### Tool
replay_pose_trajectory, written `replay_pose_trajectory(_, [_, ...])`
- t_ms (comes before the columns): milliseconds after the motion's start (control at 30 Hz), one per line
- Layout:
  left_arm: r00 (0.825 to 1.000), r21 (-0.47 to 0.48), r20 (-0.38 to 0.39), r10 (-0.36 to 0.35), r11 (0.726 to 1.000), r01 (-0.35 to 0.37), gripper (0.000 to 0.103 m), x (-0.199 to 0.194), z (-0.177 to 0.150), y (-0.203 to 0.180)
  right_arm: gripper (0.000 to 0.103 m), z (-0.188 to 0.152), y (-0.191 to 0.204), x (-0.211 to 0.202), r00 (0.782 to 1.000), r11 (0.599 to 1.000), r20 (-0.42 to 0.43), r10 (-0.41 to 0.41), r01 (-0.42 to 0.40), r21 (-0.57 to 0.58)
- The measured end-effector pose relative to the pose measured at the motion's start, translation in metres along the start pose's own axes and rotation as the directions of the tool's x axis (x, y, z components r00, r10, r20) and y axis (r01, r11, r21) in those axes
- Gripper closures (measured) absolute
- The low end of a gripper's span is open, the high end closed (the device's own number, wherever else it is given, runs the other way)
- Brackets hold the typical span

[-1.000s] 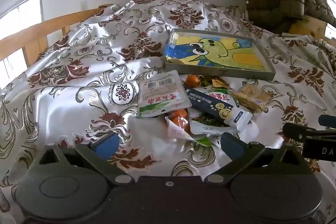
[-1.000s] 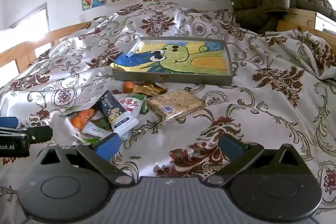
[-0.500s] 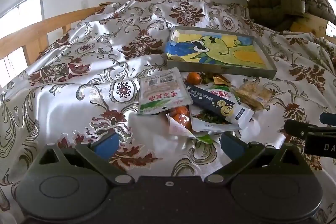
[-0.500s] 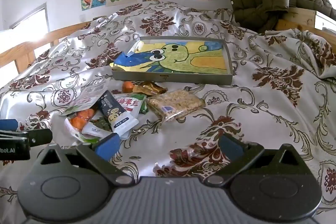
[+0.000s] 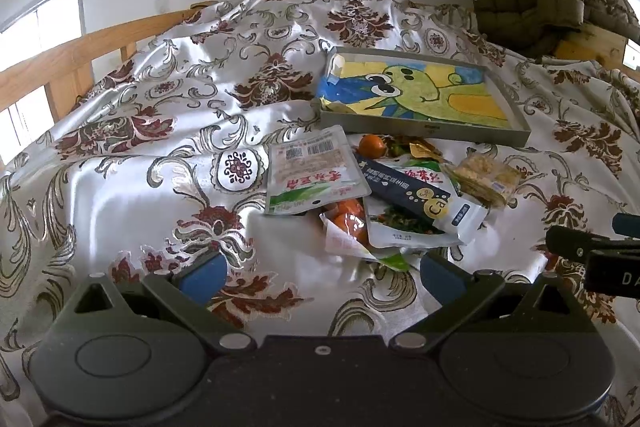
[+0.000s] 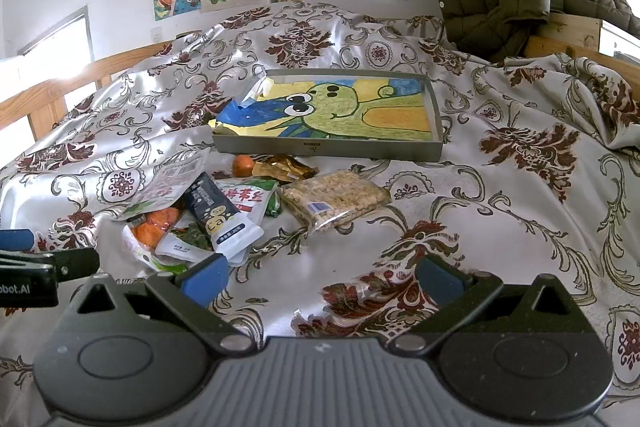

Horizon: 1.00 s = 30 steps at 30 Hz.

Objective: Organize snacks

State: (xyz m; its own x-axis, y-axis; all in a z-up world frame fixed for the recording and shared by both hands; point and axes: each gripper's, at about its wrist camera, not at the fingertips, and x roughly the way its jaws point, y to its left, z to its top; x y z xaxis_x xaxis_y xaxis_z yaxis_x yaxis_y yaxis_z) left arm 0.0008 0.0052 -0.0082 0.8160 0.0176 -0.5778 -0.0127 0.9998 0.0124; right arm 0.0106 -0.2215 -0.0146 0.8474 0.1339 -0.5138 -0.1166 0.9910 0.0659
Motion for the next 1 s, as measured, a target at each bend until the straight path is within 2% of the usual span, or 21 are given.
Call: replay_pose_trajectory(1000, [1.0,0.005,-0.009,0.003,1.0,-0.003,0.001,-0.0006,0.0002,-0.0028,0.0,-0.0002,0.0005,0.0004,1.0,1.0,-0.002,0.0,0.0,0.001])
